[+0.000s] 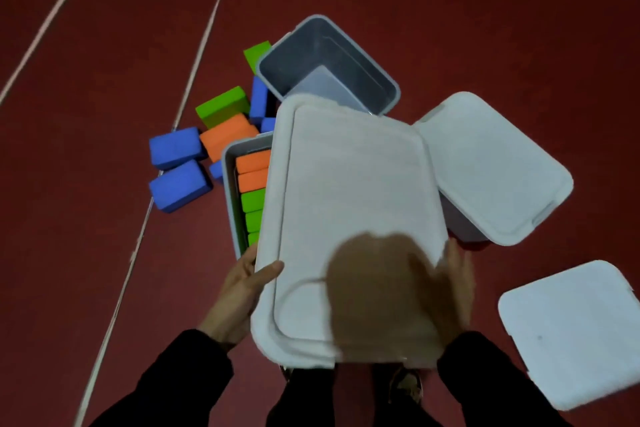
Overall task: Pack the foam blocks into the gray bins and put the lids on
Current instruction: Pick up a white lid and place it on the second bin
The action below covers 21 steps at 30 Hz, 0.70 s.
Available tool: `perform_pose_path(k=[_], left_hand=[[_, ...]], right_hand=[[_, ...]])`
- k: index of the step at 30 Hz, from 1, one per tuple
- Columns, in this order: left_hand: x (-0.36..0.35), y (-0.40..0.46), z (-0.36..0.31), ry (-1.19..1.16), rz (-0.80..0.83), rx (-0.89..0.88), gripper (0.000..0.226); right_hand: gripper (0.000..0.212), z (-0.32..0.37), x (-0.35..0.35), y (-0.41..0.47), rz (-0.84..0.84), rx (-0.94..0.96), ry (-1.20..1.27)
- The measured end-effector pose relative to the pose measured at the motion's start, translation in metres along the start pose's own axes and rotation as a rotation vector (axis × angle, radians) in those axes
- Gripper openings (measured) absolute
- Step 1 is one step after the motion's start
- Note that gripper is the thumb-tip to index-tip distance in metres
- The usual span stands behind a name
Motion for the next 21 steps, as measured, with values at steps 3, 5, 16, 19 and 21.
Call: perform_pose_path(k=[3, 5, 16, 19, 21], left_hand=[[0.047, 0.009, 0.005, -0.098, 0.017, 0.096, 0.046], [0.073, 0.019, 0.01, -0.127, -0.018, 0.147, 0.046], [0.151, 0.113, 0.042, 0.577, -0.57, 0.26, 0.027], [0.17, 0.14, 0.065, 0.589, -0.588, 0.307, 0.024], [0.183, 0.157, 0.083, 0.583, -0.567, 0.337, 0.023]], right_hand=[[0.094, 0.004, -0.018, 0.021, 0.196, -0.261, 0.387], [0.056, 0.022, -0.031, 0.022, 0.258, -0.341, 0.432], [0.019, 0.09, -0.143, 0.084, 0.186, -0.277, 0.425], [0.019, 0.097, -0.175, 0.108, 0.188, -0.259, 0.476], [0.025, 0.102, -0.194, 0.126, 0.185, -0.193, 0.366]])
Point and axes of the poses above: each hand's wrist, its own y-axis towards the middle knuckle, its own x-axis out of the back of the hand, z = x × y, the point moved 2 cm from there along y, towards the middle knuckle, and after that the axes turned 7 degrees about -x, right-handed, at the moved point
